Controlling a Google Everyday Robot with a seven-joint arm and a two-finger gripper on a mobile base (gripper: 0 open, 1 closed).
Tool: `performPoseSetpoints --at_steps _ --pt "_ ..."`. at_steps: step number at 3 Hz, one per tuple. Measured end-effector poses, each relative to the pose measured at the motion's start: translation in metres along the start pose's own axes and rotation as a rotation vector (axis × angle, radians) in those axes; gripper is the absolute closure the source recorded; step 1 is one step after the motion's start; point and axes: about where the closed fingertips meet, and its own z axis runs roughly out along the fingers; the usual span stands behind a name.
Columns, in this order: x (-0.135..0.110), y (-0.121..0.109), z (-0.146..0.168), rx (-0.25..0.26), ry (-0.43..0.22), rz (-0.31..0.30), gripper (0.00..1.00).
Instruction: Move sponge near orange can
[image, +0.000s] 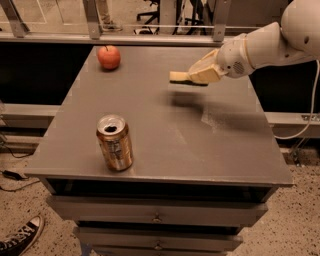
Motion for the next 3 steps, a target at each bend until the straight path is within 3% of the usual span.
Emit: performPoseSetpoints --at_steps 1,2,3 --pt "0.012 0.065 -0.012 -0.087 -0.012 0.023 1.0" --pt "0.011 0.065 -0.012 -0.087 -0.012 0.023 1.0" --pt "0.004 0.083 -0.003 -0.12 -0.004 -0.007 1.0"
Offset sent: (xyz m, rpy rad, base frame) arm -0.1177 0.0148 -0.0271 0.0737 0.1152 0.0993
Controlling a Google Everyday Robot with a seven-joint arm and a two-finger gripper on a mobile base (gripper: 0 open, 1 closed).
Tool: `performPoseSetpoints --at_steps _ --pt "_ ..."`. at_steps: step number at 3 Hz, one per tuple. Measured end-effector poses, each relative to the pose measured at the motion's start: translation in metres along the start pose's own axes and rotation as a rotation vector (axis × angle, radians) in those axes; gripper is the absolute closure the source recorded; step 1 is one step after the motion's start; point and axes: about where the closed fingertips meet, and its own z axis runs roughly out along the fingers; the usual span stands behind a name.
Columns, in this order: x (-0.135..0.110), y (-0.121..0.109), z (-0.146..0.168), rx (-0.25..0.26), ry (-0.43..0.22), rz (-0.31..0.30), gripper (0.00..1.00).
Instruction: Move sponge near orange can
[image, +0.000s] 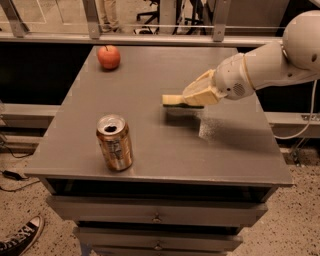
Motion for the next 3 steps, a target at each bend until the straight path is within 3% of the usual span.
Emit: performPoseSetpoints --at_steps 2,3 --pt "-0.011 0.057 0.03 -0.098 0.001 -0.023 1.0" --pt "-0.013 0.07 0.037 -0.126 -0.002 -0.02 0.87"
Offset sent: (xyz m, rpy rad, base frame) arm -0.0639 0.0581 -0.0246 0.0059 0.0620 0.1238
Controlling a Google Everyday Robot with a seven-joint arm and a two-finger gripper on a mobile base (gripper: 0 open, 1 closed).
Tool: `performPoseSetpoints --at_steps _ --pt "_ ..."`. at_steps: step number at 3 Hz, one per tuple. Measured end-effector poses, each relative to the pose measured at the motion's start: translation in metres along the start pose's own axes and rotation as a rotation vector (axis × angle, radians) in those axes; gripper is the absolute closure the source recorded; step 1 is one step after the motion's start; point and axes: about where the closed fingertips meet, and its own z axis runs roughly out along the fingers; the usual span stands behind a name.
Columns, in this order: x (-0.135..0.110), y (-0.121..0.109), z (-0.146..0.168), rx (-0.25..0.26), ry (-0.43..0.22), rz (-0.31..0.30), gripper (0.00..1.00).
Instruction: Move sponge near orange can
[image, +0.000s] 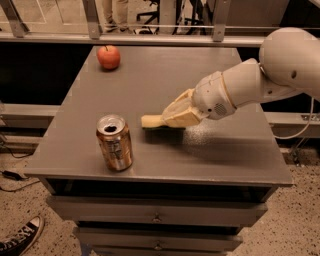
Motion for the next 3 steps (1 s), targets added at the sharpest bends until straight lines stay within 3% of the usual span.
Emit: performPoseSetpoints --at_steps 2,3 --pt "-0.005 0.016 0.015 -0.054 0.001 0.001 0.4" --pt "-0.004 0.021 0.018 -0.072 0.007 0.004 0.09"
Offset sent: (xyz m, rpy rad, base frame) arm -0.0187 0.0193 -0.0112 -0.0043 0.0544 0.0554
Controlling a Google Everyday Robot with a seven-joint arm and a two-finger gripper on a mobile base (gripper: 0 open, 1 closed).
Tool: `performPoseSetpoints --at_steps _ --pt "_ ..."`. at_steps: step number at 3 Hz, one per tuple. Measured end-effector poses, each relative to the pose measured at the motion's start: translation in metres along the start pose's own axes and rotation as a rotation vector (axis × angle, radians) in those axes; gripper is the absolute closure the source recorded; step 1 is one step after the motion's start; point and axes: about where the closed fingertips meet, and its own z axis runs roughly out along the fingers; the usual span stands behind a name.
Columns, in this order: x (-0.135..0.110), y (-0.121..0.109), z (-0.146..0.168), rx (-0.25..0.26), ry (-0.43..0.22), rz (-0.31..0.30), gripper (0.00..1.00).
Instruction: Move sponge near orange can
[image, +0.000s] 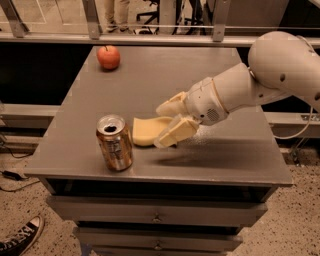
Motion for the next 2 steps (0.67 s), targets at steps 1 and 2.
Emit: performPoseSetpoints --at_steps 1,2 --pt "0.0 0.001 0.001 -0.007 0.003 0.0 0.0" --pt "-0.003 -0.01 -0.017 0.033 0.005 -0.022 0.0"
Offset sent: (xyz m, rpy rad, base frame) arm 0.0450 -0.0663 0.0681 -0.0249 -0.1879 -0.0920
